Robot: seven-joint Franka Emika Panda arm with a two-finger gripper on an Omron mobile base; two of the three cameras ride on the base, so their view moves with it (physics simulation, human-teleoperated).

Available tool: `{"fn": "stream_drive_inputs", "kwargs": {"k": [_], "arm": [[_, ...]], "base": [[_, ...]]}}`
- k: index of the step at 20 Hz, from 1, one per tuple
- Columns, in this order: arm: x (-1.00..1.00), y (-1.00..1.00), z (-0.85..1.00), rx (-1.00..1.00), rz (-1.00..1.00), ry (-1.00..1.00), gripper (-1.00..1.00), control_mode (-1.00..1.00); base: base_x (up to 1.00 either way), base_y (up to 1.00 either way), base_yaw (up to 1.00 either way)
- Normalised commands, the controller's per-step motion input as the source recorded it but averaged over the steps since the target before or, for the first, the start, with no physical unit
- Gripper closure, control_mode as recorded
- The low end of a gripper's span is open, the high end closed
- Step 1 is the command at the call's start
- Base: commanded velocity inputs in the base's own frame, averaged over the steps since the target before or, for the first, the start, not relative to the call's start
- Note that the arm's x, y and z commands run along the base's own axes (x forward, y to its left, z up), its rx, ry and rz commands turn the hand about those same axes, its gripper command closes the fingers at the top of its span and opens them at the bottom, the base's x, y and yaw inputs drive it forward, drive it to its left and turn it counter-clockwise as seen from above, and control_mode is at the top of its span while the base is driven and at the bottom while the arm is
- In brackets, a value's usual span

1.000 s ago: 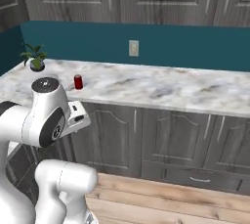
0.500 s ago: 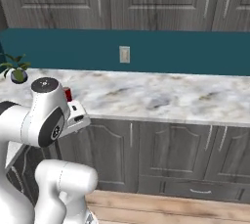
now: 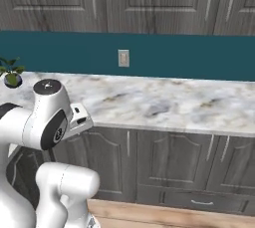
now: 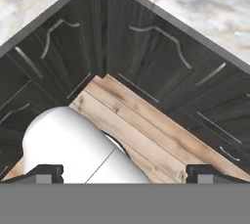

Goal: Four empty soda cans are scattered around the kitchen. Gather all the cans and cluster them next to the stove for recycling.

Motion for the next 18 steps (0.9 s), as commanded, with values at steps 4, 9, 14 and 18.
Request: {"fn": "stream_drive_inputs", "kwargs": {"k": [4, 9, 14, 18], "arm": [[0.00, 0.00, 0.00, 0.00, 0.00, 0.00, -1.00, 1.00], [0.00, 0.00, 0.00, 0.00, 0.00, 0.00, -1.00, 1.00], [0.00, 0.00, 0.00, 0.00, 0.00, 0.00, -1.00, 1.00], [0.00, 0.00, 0.00, 0.00, 0.00, 0.00, -1.00, 1.00]], "base": [[0.52, 0.20, -0.04], [0.58, 0.49, -0.08], [0.45, 0.60, -0.08], [0.32, 0.72, -0.09]]}}
